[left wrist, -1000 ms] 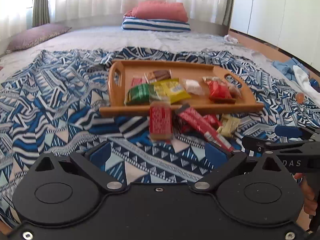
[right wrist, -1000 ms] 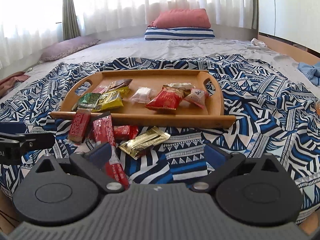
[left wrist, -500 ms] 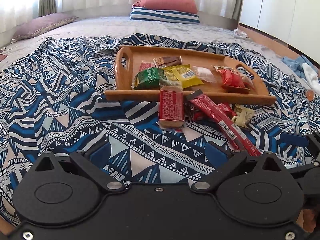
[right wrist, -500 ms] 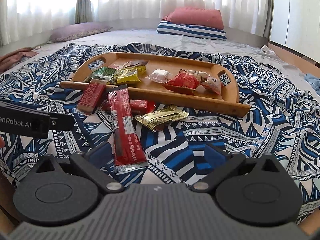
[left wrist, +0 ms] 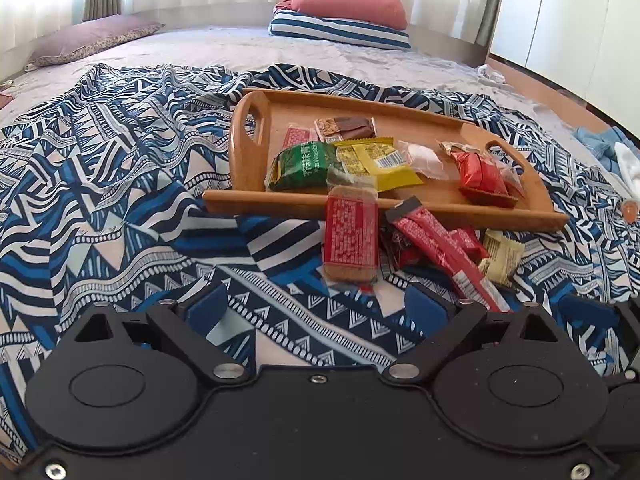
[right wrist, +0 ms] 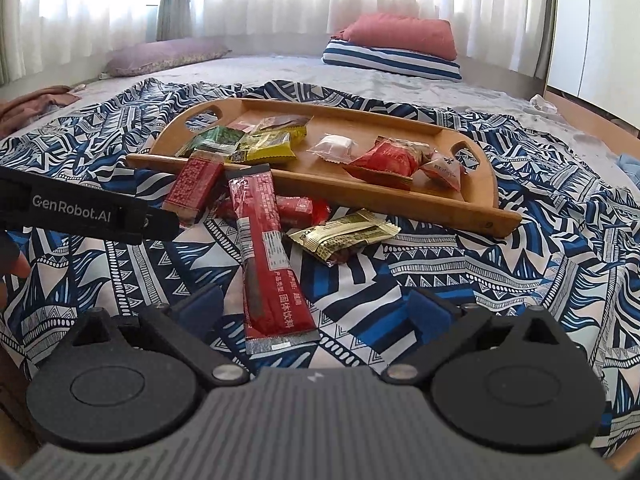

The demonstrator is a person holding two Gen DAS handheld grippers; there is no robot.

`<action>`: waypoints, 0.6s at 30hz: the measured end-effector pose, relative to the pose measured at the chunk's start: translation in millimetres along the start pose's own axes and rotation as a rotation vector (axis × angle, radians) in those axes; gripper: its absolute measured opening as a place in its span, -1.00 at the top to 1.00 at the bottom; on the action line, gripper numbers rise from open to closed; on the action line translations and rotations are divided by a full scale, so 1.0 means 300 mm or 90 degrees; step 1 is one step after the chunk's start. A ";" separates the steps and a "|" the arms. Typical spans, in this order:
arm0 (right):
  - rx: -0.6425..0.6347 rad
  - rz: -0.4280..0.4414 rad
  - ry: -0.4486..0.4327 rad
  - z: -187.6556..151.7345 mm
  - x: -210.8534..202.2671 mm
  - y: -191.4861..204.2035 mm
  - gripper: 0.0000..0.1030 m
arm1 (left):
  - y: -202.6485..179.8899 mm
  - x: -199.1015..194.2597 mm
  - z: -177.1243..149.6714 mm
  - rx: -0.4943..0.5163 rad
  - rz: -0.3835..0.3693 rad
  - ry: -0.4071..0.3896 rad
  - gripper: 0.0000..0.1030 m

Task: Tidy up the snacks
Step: 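Grasp a red wafer packet with the left tool while the right tool grasps a long red bar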

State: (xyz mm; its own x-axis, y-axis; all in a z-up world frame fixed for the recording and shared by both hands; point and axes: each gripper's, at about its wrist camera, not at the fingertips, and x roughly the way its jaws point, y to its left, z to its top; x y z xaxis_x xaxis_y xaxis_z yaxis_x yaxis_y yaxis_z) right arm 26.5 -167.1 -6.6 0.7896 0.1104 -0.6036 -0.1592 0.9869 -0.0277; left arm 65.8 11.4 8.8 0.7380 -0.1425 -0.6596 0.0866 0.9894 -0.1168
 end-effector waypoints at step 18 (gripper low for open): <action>0.021 0.032 -0.020 0.026 0.021 0.024 -0.59 | -0.040 0.101 0.086 0.006 -0.016 -0.011 0.02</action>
State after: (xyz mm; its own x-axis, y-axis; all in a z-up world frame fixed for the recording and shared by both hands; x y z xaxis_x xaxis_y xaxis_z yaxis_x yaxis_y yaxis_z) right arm 34.8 -158.3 -4.4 0.7999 0.1627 -0.5777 -0.1792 0.9834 0.0288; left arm 104.5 -3.9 9.4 0.7466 -0.1668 -0.6440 0.1113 0.9857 -0.1264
